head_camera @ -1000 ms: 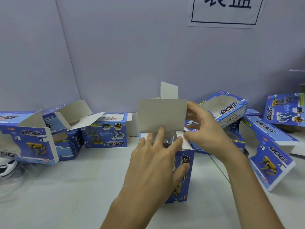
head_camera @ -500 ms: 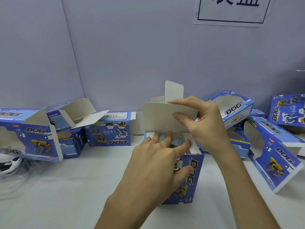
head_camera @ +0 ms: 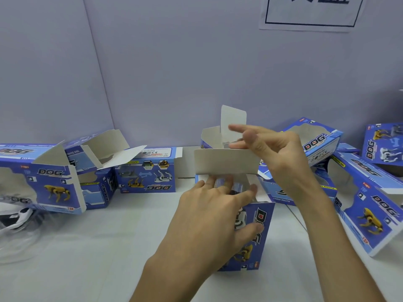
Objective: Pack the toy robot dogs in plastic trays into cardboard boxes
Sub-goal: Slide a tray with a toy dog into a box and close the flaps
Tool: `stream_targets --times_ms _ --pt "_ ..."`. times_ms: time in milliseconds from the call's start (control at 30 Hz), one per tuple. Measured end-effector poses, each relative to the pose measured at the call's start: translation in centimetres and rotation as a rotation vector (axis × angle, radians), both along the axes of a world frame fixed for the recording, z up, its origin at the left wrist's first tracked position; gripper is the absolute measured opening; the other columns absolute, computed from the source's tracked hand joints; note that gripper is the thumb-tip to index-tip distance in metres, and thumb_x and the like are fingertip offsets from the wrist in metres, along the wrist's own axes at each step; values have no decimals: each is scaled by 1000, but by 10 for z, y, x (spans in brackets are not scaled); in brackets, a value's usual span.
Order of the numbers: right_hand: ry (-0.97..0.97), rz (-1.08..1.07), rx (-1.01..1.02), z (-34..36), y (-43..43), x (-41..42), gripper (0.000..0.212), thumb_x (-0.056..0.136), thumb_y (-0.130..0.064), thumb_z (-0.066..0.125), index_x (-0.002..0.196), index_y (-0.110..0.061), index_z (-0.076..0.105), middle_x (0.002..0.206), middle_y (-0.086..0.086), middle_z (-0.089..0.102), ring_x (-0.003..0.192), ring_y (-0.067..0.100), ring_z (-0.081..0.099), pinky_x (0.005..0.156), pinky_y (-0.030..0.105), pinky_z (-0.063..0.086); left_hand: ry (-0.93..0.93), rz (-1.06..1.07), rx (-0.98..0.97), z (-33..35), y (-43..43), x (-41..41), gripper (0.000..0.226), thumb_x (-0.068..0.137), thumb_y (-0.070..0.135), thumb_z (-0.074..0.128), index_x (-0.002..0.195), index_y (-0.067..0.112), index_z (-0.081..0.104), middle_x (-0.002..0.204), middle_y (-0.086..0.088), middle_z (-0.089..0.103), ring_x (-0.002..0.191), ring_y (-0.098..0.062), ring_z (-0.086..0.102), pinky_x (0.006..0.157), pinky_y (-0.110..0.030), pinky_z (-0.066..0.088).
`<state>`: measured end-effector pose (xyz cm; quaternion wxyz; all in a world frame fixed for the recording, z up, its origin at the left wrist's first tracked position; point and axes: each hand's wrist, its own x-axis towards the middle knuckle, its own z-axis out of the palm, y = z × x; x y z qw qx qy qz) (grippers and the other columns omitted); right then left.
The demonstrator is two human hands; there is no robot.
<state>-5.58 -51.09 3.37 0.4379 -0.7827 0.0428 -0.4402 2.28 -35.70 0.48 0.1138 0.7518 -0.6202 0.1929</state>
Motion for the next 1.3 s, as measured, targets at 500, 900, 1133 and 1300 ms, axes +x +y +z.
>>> stream_targets --times_ms 500,900,1133,1300 --pt "198 120 350 8 -3 -7 45 73 -53 65 107 -26 76 88 -5 73 78 12 68 74 29 59 -29 -20 -38 -3 3 0 65 92 70 39 151 46 25 155 2 41 143 -24 35 105 -38 39" --pt "157 -11 -28 10 5 -15 5 82 -28 77 82 -25 72 79 -12 73 86 5 69 66 17 54 2 -54 -53 3 3 0 63 92 70 39 150 47 28 151 8 45 142 -21 34 102 -37 41" --pt "191 -145 -212 22 25 -12 11 79 -31 81 82 -38 74 79 -16 72 79 11 66 59 18 51 10 -86 -40 9 10 -7 56 91 66 44 143 44 43 139 5 57 133 -25 47 92 -39 48" --pt "221 -298 -334 22 33 -9 11 79 -25 81 74 -27 71 72 -13 69 68 18 64 61 35 54 16 -75 -53 9 9 -8 58 93 68 40 147 46 31 148 9 46 140 -22 35 102 -40 41"
